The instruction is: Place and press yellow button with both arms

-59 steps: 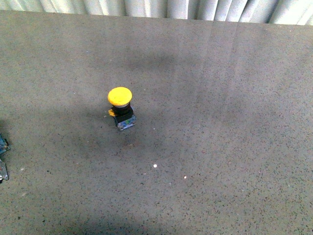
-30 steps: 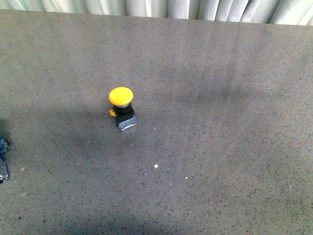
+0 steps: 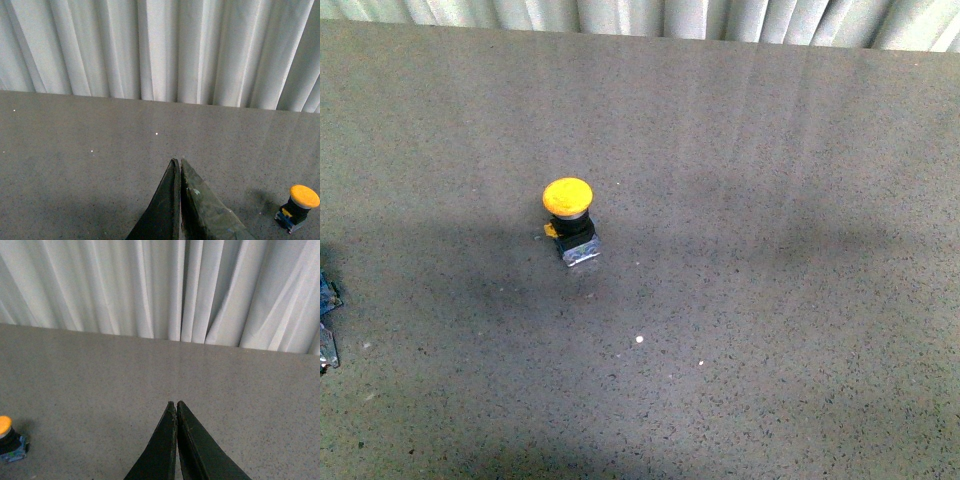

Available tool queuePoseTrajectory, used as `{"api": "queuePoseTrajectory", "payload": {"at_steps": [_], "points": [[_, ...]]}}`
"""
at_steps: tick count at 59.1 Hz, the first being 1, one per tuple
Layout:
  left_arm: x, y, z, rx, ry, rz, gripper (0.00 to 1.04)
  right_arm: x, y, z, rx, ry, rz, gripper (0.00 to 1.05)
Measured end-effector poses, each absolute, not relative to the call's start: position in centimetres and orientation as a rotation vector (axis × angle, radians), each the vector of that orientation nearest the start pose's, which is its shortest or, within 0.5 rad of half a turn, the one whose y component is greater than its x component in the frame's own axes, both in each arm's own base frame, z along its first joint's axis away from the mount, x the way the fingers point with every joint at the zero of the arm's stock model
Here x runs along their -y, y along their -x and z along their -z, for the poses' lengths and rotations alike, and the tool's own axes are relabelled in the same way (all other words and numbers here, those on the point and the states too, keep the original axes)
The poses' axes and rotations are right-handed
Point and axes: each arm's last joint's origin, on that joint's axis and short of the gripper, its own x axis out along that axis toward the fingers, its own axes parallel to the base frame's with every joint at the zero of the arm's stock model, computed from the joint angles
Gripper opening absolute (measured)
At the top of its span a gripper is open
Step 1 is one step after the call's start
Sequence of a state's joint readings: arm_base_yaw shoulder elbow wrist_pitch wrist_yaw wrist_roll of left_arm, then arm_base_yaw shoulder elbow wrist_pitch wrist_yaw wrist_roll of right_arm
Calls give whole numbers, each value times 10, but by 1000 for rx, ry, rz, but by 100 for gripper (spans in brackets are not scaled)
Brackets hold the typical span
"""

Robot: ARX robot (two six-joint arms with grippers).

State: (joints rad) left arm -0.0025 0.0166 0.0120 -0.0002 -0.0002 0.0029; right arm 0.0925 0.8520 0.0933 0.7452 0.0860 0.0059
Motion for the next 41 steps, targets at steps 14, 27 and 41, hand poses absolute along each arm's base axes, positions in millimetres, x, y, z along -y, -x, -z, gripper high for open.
{"api": "queuePoseTrajectory", "payload": {"at_steps": [14,27,41], "points": [[0,-98,-166,-5,-3,2,1,-1,-146,-165,-3,-6,-3,1],[0,-98,-166,-5,-3,2,1,0,-136,-169,6,-6,-3,1],[0,-98,-166,-5,-3,2,1,0,-126,-172,16,-6,-3,1]]}}
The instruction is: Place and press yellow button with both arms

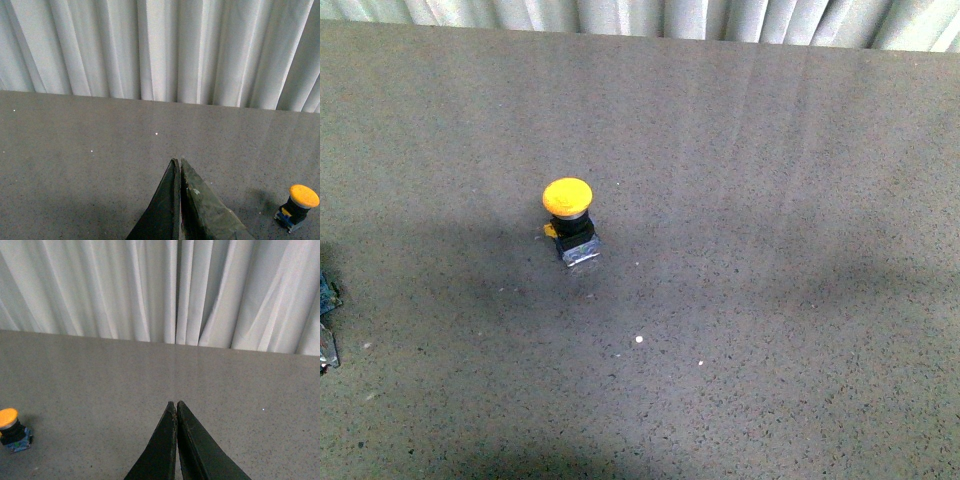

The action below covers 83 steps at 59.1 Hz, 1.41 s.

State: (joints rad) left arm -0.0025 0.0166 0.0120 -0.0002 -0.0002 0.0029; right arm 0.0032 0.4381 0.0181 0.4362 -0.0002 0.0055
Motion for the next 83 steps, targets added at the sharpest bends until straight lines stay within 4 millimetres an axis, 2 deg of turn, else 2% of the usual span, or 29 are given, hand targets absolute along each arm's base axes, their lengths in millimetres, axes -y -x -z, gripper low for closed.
{"api": "queuePoseTrajectory", "payload": {"at_steps": [63,66,74,83], "points": [[0,-98,-166,-5,-2,2,2,0,-97,-169,15,-6,-1,1],[0,-98,-166,-5,-2,2,9,0,-97,-170,15,-4,-1,3],[0,-98,-166,-5,-2,2,32,0,-97,-170,16,-4,-1,26],[0,-98,-166,-5,-2,2,73,0,-97,-170,16,-4,-1,66]]}}
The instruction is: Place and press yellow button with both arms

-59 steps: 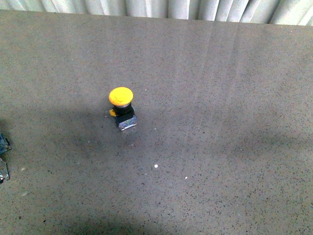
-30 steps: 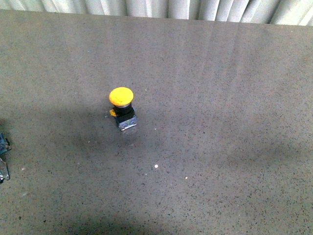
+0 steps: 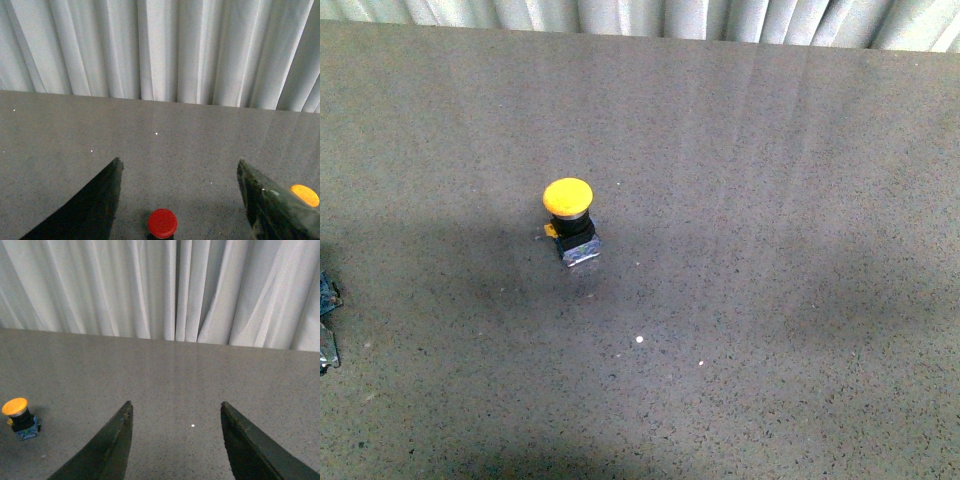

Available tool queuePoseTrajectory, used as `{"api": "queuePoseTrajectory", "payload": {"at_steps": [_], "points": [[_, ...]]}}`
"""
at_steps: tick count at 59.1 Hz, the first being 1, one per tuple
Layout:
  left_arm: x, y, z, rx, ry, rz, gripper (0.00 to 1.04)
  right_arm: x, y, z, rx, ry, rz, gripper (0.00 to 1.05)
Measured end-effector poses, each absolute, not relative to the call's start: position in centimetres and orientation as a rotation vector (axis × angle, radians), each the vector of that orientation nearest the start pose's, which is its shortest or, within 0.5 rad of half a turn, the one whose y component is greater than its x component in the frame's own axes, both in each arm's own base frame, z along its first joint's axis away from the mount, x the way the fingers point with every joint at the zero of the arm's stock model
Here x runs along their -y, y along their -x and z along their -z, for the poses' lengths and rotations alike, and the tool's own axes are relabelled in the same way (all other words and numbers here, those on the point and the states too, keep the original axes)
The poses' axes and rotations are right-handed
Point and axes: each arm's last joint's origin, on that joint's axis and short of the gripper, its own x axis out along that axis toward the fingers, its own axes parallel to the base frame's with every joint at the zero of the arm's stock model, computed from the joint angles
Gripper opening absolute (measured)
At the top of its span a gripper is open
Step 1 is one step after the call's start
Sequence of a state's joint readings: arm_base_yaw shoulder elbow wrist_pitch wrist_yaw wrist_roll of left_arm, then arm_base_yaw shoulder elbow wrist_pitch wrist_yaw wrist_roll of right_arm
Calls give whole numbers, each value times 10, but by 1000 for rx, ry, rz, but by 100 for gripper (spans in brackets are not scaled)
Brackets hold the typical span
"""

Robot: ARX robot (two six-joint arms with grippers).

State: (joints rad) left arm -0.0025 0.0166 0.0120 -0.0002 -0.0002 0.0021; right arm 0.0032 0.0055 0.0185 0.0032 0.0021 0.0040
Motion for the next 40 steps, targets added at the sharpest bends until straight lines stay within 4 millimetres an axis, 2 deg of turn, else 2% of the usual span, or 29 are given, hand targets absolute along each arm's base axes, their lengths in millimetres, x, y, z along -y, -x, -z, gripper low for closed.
{"api": "queuePoseTrajectory", "payload": {"at_steps": [6,9,40], "points": [[0,-98,-166,-5,-2,2,96,0,-97,-170,16,-4,-1,89],[0,-98,-166,-5,-2,2,96,0,-97,-170,16,-4,-1,96],[0,-98,-166,-5,-2,2,96,0,-97,-170,16,-4,-1,96]]}}
